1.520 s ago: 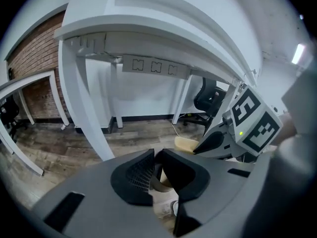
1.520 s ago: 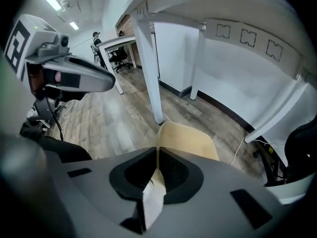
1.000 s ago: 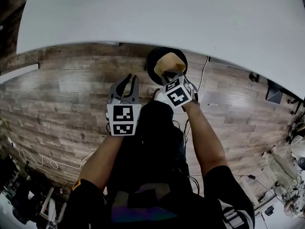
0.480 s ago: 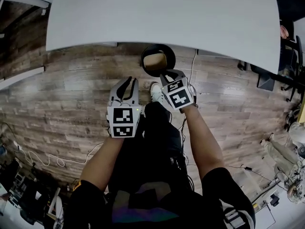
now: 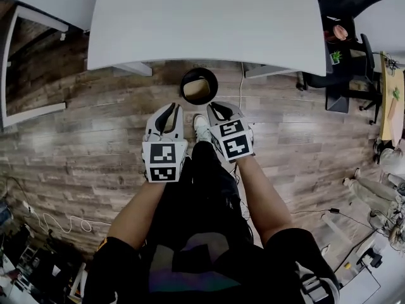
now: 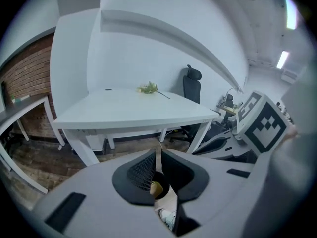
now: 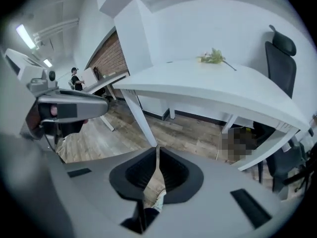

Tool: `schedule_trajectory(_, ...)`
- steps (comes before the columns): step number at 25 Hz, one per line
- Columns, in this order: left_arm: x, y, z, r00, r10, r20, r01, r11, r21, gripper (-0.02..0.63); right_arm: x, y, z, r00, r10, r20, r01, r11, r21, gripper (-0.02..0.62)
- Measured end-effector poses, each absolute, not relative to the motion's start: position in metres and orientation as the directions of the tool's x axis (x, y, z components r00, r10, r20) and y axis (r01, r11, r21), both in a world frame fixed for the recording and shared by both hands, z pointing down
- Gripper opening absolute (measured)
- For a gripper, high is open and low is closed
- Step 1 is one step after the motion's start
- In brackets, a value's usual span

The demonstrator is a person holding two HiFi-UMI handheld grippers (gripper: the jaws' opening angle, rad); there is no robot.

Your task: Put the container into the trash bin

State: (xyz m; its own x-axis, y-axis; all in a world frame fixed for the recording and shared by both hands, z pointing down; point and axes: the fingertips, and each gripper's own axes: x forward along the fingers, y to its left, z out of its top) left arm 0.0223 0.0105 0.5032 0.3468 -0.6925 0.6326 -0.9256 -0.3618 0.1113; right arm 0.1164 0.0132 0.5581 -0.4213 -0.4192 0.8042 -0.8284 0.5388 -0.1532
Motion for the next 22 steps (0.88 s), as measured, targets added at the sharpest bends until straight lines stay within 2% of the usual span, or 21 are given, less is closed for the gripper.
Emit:
schedule_trajectory(7,0.024,0.018,0.444,0.371,-0.731,0.573,-0.922,-0.365,0.131,0.025,0.117,0.018,0.467,-0.416,-0.567,0.711,-0.861,0.497,-0.107,0.025)
schedule_trajectory(14,0.029,0.021,0.356,0.396,-0.797,0.457,-0.912,-0.401,0.091,0.014,0.112,0.022,0.369,-0.430,-0.690,0.582,-0.871,0.486,-0.067,0.020)
schedule_trajectory(22,0.022,0.033,0.290,0.412,-0.840,0.353,-0.904,-0.426,0.041,0.008,0.103,0.027,0.293,-0.445,-0.778,0.444,-0.871,0.491,-0.013,0.020)
